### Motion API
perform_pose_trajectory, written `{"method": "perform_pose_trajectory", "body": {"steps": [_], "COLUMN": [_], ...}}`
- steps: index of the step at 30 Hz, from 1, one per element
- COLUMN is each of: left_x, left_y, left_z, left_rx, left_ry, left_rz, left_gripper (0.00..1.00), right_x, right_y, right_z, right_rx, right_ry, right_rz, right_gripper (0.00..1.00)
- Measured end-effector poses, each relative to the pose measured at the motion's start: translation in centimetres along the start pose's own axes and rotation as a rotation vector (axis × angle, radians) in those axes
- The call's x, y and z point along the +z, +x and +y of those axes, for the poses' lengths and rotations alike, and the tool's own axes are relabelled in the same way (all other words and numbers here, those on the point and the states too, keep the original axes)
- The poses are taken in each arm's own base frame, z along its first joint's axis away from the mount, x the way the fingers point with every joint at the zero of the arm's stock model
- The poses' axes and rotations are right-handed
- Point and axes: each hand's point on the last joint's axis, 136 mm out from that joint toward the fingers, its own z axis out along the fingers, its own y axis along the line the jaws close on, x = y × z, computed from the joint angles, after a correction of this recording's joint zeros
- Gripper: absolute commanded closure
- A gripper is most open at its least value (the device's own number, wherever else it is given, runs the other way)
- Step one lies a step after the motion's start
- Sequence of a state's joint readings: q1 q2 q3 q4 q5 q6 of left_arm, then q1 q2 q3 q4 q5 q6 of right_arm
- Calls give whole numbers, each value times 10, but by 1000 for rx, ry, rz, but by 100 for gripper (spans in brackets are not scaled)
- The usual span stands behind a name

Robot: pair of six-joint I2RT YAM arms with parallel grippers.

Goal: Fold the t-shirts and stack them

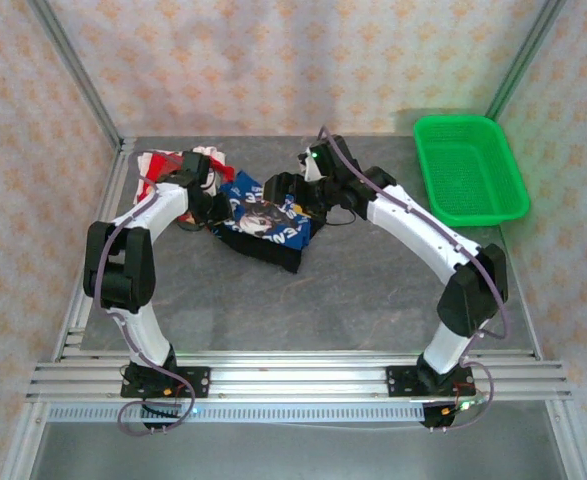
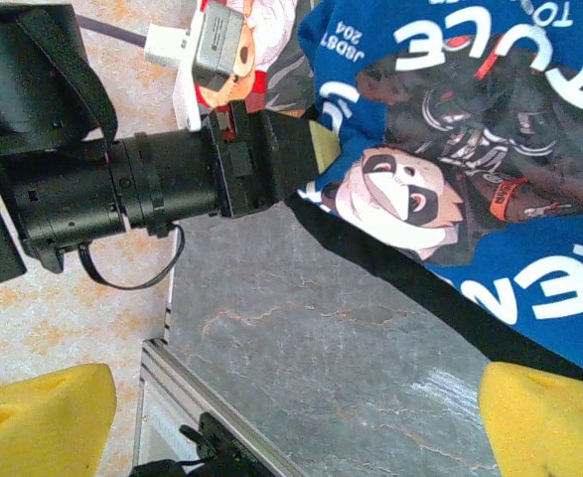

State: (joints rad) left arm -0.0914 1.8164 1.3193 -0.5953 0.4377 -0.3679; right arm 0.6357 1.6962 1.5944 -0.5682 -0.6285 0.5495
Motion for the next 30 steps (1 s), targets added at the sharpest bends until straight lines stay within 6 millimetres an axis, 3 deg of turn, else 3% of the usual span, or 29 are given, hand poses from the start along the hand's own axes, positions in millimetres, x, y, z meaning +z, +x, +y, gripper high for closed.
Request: {"method": "perform_pose_trajectory", "body": {"steps": [6,17,21,30], "left_x": [-6,-84,-96,-92], "left_y": [7,-68,-95,-144], "left_z": [-5,-46,-40,-14], "left_rx": [16,168,160,120], "left_ry": [-13,-29,-40,-71], "left_rz": [18,-186,-231,-271], "left_gripper": [100,100,100,100], "right_x": [-1,-6,-6,-5], "right_y": [1,0,3,6], "right_z": [-3,1,-2,-6], "right_rx": [4,-5,-2,4], "right_ry": [4,-10,-6,1], "right_rz": [1,-15,-11,-5], "right_gripper": [6,4,4,4]}}
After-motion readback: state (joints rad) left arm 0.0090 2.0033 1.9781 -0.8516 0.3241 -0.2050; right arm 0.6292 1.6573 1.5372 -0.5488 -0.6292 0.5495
